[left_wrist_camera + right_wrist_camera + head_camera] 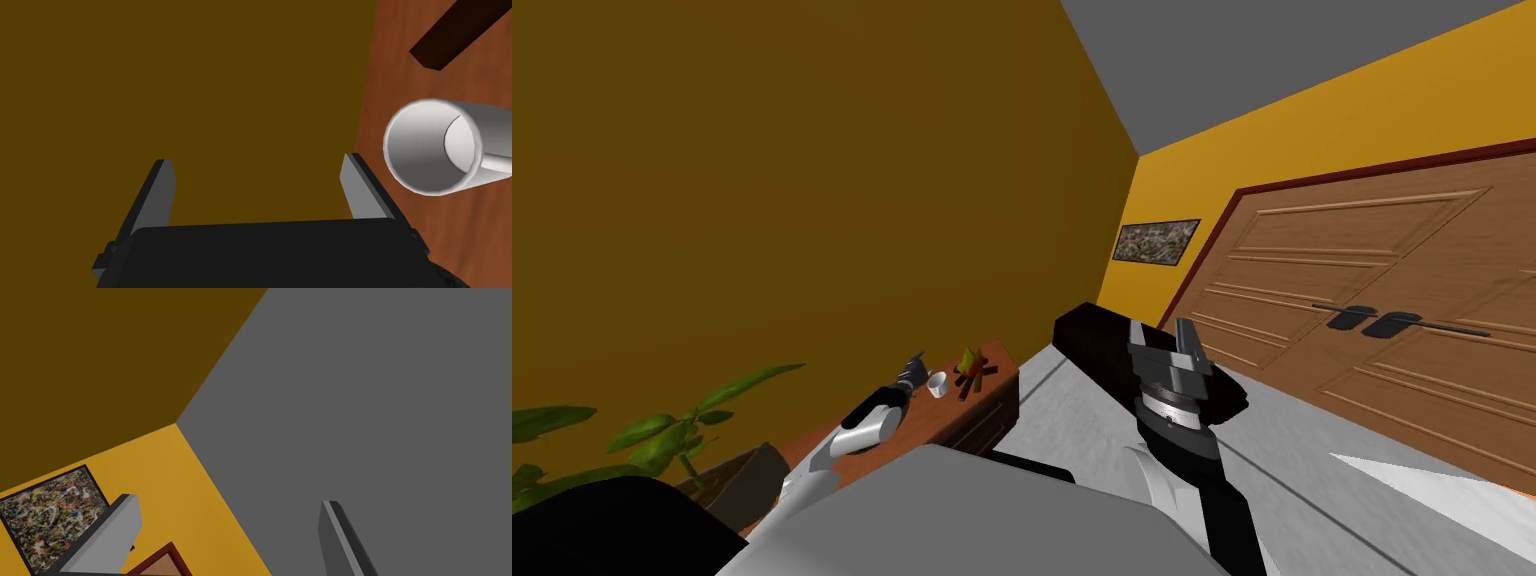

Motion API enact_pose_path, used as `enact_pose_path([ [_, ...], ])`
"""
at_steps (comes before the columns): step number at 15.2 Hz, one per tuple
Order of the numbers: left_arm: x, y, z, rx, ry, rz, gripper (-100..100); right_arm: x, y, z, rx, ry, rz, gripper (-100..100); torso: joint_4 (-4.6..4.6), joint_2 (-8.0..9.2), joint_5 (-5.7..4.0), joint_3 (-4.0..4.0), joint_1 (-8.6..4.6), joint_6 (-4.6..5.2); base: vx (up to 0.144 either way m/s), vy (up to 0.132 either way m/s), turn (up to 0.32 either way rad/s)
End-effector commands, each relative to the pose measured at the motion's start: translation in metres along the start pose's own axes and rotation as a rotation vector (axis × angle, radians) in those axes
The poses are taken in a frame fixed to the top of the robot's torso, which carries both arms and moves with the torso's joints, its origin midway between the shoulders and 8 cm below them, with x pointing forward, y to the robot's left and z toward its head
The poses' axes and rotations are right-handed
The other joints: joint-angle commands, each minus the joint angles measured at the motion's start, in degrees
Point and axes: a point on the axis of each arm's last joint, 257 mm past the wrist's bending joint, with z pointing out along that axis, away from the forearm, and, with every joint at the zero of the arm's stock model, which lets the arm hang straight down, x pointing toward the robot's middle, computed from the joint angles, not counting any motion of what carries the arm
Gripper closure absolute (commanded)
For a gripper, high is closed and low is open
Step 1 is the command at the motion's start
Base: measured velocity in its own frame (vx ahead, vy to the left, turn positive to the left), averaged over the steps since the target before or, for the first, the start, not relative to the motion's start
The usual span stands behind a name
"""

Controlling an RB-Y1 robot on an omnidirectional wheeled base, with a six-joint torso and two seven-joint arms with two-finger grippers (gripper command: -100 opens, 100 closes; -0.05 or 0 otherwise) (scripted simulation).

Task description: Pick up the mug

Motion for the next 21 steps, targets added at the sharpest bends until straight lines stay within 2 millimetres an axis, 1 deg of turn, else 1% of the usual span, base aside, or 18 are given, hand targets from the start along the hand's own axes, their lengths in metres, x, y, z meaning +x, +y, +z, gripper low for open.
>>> enact_pose_path([
  [1,-0.025,0.012,0.003,-0.062,-0.043,-0.028,-100,0.0,0.0,0.0,0.0,0.0,0.0,0,0.0,0.0,0.0,0.0,0.0,0.0,-0.001,0.016,-0.313],
  [3,-0.04,0.03,0.0,-0.101,-0.073,-0.031,-100,0.0,0.0,0.0,0.0,0.0,0.0,0,0.0,0.0,0.0,0.0,0.01,0.06,-0.002,0.024,-0.246],
  [4,-0.059,0.033,0.001,-0.135,-0.104,-0.059,-100,0.0,0.0,0.0,0.0,0.0,0.0,0,0.0,0.0,0.01,0.0,0.02,-0.01,0.0,0.017,-0.321],
  [5,-0.068,0.046,-0.002,-0.167,-0.126,-0.062,-100,0.0,0.0,0.0,0.0,0.0,0.0,0,0.01,0.0,-0.01,0.0,0.01,0.07,0.0,0.025,-0.352],
  [6,-0.071,0.049,-0.003,-0.174,-0.132,-0.063,-100,0.0,0.0,0.0,0.0,0.0,0.0,0,0.0,-0.01,0.0,0.0,0.02,0.05,-0.001,0.024,-0.128],
  [7,-0.088,0.051,-0.003,-0.207,-0.161,-0.093,-100,0.0,0.0,0.0,0.0,0.0,0.0,0,0.0,0.0,0.0,0.0,0.01,-0.01,-0.002,0.021,-0.321],
  [8,-0.095,0.061,-0.006,-0.233,-0.178,-0.096,-100,0.0,0.0,0.0,0.0,0.0,0.0,0,0.0,0.0,-0.01,0.0,0.01,0.06,-0.004,0.028,-0.351],
  [10,-0.101,0.067,-0.009,-0.245,-0.192,-0.099,-100,0.0,0.0,0.0,0.0,0.0,0.0,0,0.0,0.0,0.0,0.0,0.02,0.0,-0.002,0.022,-0.061],
  [11,-0.116,0.07,-0.011,-0.286,-0.22,-0.132,-100,0.0,0.0,0.0,0.0,0.0,0.0,0,0.0,0.0,0.0,0.0,0.0,-0.03,-0.004,0.011,-0.322],
  [12,-0.121,0.076,-0.013,-0.296,-0.233,-0.135,-100,0.0,0.0,0.0,0.0,0.0,0.0,0,0.01,-0.01,-0.01,0.0,-0.02,0.08,-0.006,0.024,-0.357],
  [13,-0.13,0.084,-0.018,-0.312,-0.252,-0.138,-100,0.0,0.0,0.0,0.0,0.0,0.0,0,0.0,-0.01,-0.01,0.0,0.0,0.05,-0.002,0.028,-0.125],
  [14,-0.144,0.085,-0.02,-0.341,-0.28,-0.174,-100,0.0,0.0,0.0,0.0,0.0,0.0,0,0.0,0.0,0.0,0.0,0.02,-0.01,-0.001,0.031,-0.298],
  [15,-0.148,0.091,-0.023,-0.359,-0.29,-0.177,-100,0.0,0.0,0.0,0.0,0.0,0.0,0,0.0,0.0,-0.01,0.0,0.04,0.05,-0.004,0.038,-0.348],
  [17,-0.158,0.1,-0.029,-0.376,-0.313,-0.182,-100,0.0,0.0,0.0,0.0,0.0,0.0,0,0.0,-0.01,0.01,0.0,0.06,0.0,-0.004,0.028,-0.078],
  [18,-0.172,0.103,-0.034,-0.41,-0.344,-0.221,-100,0.0,0.0,0.0,0.0,0.0,0.0,0,0.0,-0.01,0.01,-0.01,0.03,-0.03,-0.006,0.019,-0.289],
  [19,-0.179,0.111,-0.04,-0.429,-0.363,-0.226,-100,0.0,0.0,0.0,0.0,0.0,0.0,0,0.01,-0.01,0.0,0.0,0.01,0.07,-0.01,0.029,-0.377],
  [20,-0.183,0.115,-0.043,-0.437,-0.374,-0.229,-100,0.0,0.0,0.0,0.0,0.0,0.0,0,0.0,-0.01,0.0,0.0,0.03,0.06,-0.007,0.031,-0.144],
  [21,-0.198,0.118,-0.05,-0.465,-0.408,-0.271,-100,0.0,0.0,0.0,0.0,0.0,0.0,0,0.0,0.0,0.0,0.0,0.04,-0.01,-0.009,0.027,-0.321],
])
